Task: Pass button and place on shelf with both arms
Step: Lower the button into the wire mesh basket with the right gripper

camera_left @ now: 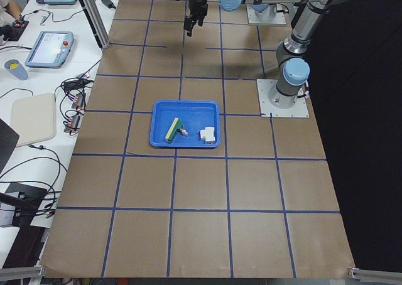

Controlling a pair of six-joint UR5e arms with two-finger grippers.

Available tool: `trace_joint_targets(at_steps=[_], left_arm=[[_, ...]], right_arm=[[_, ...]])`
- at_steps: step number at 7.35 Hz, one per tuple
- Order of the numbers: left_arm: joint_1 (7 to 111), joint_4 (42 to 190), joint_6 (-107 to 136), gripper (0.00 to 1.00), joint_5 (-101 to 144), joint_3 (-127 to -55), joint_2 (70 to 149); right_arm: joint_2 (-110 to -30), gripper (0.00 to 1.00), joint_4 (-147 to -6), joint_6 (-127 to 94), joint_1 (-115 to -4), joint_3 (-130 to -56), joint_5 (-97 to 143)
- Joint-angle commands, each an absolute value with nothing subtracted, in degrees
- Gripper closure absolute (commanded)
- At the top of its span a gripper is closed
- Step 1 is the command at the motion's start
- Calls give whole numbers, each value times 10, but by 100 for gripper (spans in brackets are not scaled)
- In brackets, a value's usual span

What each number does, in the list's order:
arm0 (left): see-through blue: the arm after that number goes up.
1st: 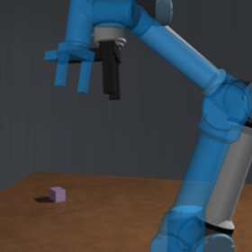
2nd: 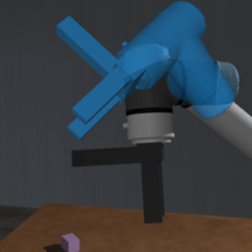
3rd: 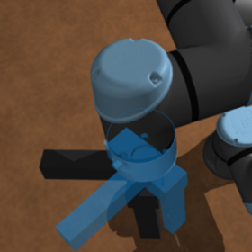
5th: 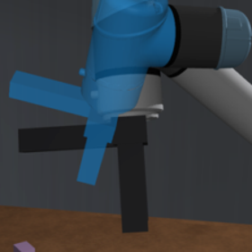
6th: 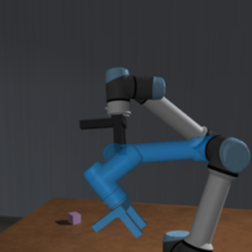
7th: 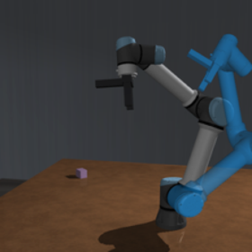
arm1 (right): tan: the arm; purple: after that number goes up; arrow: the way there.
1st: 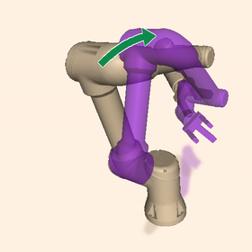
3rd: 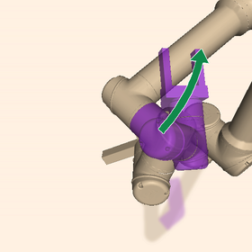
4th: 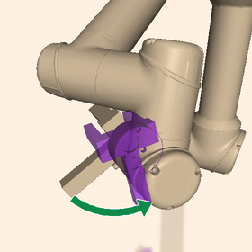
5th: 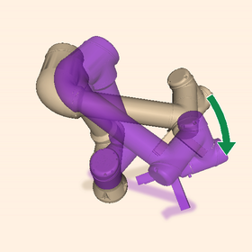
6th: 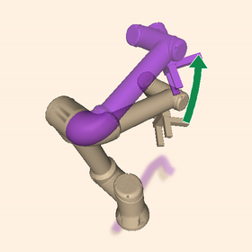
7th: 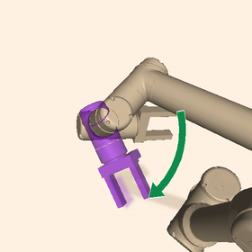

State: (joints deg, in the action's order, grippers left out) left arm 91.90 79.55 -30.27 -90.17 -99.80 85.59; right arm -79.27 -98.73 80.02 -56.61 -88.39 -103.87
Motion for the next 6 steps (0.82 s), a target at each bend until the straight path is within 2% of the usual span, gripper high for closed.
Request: trace_joint_targets(at_steps=[1, 5, 6], left_arm=[[918, 793, -301, 0, -901, -998, 857], [918, 793, -301, 0, -901, -998, 857], [918, 793, -301, 0, -901, -998, 857]], right_arm=[[-735, 100, -985, 800, -566, -828, -1079], [-708, 100, -988, 779, -567, -819, -1077], [-703, 97, -987, 779, -567, -818, -1078]])
